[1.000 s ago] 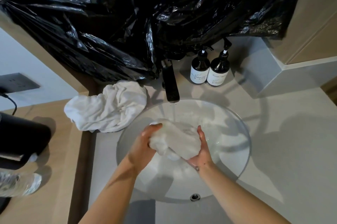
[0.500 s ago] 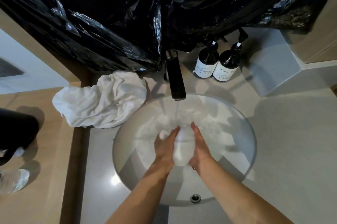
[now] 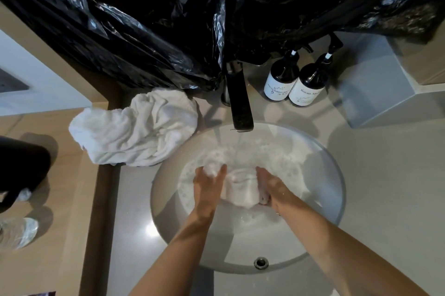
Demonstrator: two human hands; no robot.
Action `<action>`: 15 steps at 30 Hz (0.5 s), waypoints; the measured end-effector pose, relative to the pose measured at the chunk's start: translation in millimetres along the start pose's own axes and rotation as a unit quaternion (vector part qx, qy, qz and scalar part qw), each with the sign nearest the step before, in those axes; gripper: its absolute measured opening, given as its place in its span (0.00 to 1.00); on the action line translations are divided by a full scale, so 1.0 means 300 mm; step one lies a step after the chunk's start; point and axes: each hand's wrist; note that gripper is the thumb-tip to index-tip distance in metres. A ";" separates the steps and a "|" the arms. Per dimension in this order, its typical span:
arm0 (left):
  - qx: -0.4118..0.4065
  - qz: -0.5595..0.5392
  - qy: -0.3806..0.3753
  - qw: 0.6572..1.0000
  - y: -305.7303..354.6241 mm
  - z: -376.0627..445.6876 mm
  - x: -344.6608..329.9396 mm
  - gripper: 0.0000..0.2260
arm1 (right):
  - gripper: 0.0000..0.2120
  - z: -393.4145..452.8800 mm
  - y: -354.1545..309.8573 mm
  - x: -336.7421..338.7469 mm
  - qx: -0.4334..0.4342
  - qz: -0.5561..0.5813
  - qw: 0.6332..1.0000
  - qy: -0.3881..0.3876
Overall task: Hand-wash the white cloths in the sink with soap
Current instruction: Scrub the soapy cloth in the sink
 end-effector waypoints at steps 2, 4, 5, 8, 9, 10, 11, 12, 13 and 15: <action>-0.059 0.048 -0.034 0.997 -0.038 0.017 0.013 0.34 | 0.32 0.052 0.039 0.033 0.135 -0.121 0.980 0.087; -0.142 0.200 -0.029 0.969 -0.060 0.018 0.008 0.31 | 0.33 0.095 0.086 0.070 0.292 -0.220 0.917 0.160; -0.195 0.257 -0.009 0.947 -0.059 0.007 0.001 0.27 | 0.28 0.102 0.104 0.080 0.366 -0.237 0.880 0.186; -0.383 0.290 -0.002 0.877 -0.058 -0.015 -0.058 0.17 | 0.22 0.113 0.136 0.054 0.517 -0.322 0.769 0.193; -0.413 0.314 -0.006 0.855 -0.073 -0.007 -0.083 0.17 | 0.23 0.125 0.149 0.035 0.532 -0.370 0.739 0.184; -0.424 0.326 -0.002 0.845 -0.089 0.011 -0.109 0.16 | 0.23 0.120 0.147 0.014 0.534 -0.404 0.718 0.189; -0.408 0.332 0.000 0.850 -0.096 0.024 -0.128 0.16 | 0.23 0.127 0.145 -0.005 0.510 -0.437 0.718 0.183; -0.385 0.333 0.007 0.861 -0.098 0.033 -0.137 0.14 | 0.21 0.123 0.139 -0.021 0.484 -0.440 0.731 0.191; -0.377 0.345 0.013 0.860 -0.126 0.049 -0.148 0.12 | 0.20 0.134 0.132 -0.026 0.465 -0.455 0.739 0.174; -0.296 0.314 -0.009 0.902 -0.165 0.070 -0.172 0.14 | 0.16 0.126 0.117 -0.042 0.414 -0.420 0.791 0.162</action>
Point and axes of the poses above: each hand's wrist, its own z-axis towards the middle knuckle, its own x-axis out of the back of the hand, y = z × x, and after that the axes turned 12 degrees about y, right-handed
